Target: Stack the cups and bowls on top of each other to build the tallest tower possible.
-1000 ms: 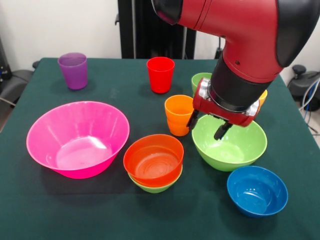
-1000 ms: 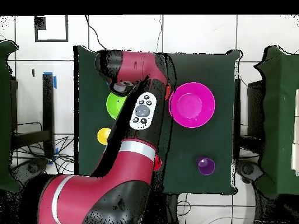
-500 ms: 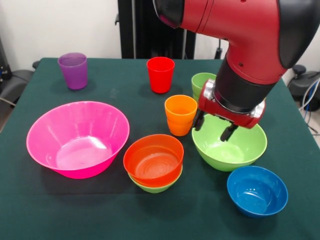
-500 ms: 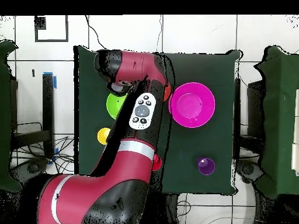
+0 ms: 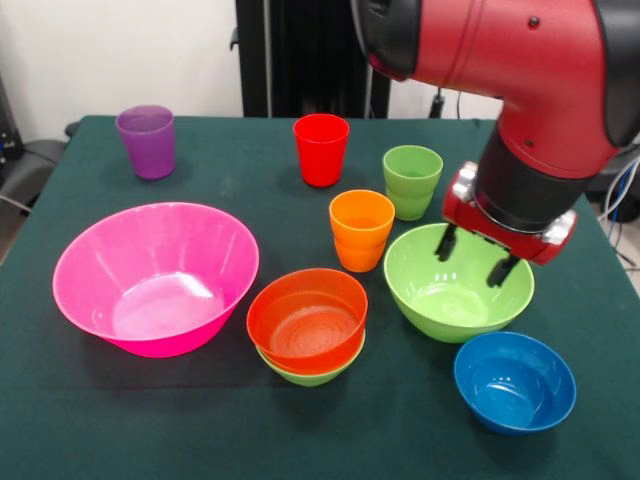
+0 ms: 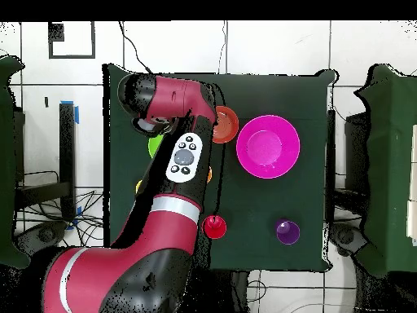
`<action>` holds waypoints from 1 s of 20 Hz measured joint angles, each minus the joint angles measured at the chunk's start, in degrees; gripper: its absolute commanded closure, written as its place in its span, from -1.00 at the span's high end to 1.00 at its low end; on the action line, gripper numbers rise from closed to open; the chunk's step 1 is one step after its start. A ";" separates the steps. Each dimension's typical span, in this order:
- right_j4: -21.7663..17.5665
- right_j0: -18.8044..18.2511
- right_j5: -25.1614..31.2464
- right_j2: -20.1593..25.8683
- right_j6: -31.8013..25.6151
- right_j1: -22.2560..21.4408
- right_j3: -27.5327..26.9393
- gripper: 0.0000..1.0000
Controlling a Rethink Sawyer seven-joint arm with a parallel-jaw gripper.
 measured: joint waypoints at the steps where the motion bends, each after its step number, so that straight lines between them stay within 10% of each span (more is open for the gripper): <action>1: 0.45 0.35 -0.38 0.00 1.40 0.03 0.50 1.00; 20: 4.56 3.74 -8.29 0.01 12.92 0.63 7.91 1.00</action>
